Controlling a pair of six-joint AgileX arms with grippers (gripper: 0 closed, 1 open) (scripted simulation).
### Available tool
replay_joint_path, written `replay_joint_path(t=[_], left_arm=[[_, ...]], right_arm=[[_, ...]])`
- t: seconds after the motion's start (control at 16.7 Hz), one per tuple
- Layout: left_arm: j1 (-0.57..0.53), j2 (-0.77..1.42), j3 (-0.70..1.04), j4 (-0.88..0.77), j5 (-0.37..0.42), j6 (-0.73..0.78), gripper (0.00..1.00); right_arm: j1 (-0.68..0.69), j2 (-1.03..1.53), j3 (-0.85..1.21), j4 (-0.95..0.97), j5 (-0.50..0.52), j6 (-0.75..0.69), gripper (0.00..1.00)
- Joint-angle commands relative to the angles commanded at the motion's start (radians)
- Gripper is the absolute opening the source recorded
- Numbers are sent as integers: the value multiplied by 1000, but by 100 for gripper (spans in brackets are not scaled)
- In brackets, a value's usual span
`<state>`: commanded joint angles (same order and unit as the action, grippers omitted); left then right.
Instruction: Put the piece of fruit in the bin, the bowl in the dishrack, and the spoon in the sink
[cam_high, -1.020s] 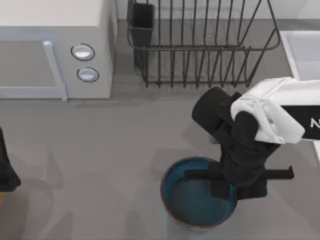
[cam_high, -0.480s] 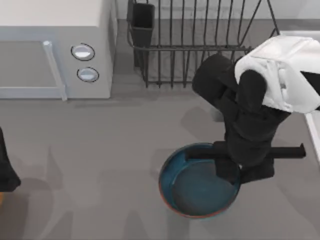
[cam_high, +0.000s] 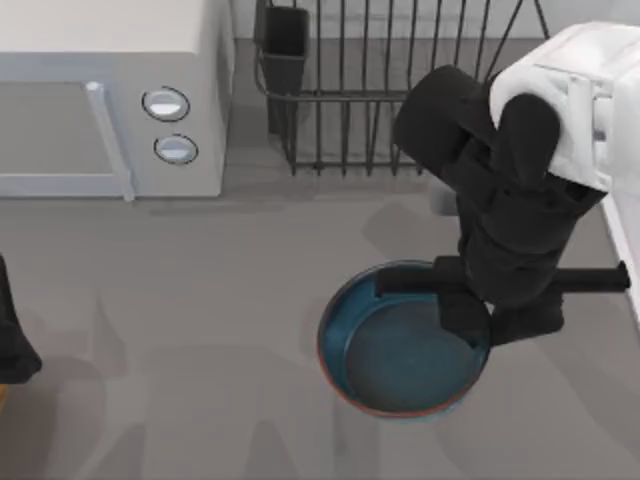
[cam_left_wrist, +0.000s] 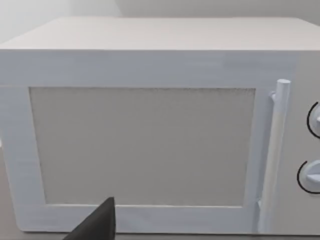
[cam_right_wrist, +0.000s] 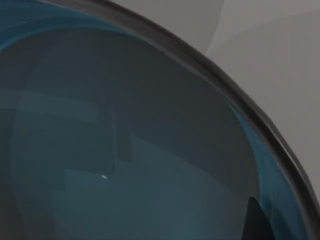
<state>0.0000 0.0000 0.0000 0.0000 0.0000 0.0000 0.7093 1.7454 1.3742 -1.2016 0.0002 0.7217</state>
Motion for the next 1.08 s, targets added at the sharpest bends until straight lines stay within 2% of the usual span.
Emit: replay_joint_path(t=[0.18, 0.36, 1.08], left_arm=[[0, 0, 0, 0, 0, 0, 100], [0, 0, 0, 0, 0, 0, 100], [0, 0, 0, 0, 0, 0, 100]], right_arm=[[12, -7, 5, 32, 33, -21, 0], [50, -31, 22, 154, 148, -90, 0], [286, -244, 61, 1026, 917, -588, 0]])
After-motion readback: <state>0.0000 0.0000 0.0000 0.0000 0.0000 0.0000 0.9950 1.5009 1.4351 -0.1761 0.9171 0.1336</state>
